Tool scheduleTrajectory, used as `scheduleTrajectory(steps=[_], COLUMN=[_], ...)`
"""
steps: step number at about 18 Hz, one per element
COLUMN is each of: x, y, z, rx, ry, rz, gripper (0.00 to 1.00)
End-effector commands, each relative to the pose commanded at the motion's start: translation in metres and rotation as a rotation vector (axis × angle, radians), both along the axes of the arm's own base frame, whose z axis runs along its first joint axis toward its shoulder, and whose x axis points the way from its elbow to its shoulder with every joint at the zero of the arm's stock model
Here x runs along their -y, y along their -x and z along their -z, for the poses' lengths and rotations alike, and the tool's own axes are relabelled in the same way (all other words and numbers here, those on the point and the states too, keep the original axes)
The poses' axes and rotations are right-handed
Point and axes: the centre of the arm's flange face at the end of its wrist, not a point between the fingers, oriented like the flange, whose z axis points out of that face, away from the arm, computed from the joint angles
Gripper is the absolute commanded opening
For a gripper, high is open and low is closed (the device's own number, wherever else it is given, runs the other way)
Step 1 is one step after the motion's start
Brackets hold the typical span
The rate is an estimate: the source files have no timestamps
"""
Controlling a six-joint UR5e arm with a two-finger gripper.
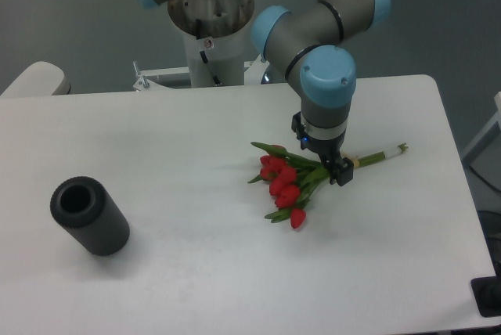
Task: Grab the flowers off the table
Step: 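Close the gripper around the tulip stems below the blooms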
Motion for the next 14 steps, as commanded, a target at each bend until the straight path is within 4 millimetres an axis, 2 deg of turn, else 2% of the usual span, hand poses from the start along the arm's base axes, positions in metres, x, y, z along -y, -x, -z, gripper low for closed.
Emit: scheduleTrajectory(steps=[2,6,9,14], x=[0.019,0.042,0.045,0.046], y=[0.007,0.017,0.012,0.011], z=[0.014,0.032,0.051,0.061], rx=[0.007,-0.007,0.003,-0.005], ry=[0.005,-0.002,0.002,-0.015], rz=[0.033,0.077,0.055,0.023], gripper=[0.99,0.99,1.0,1.0])
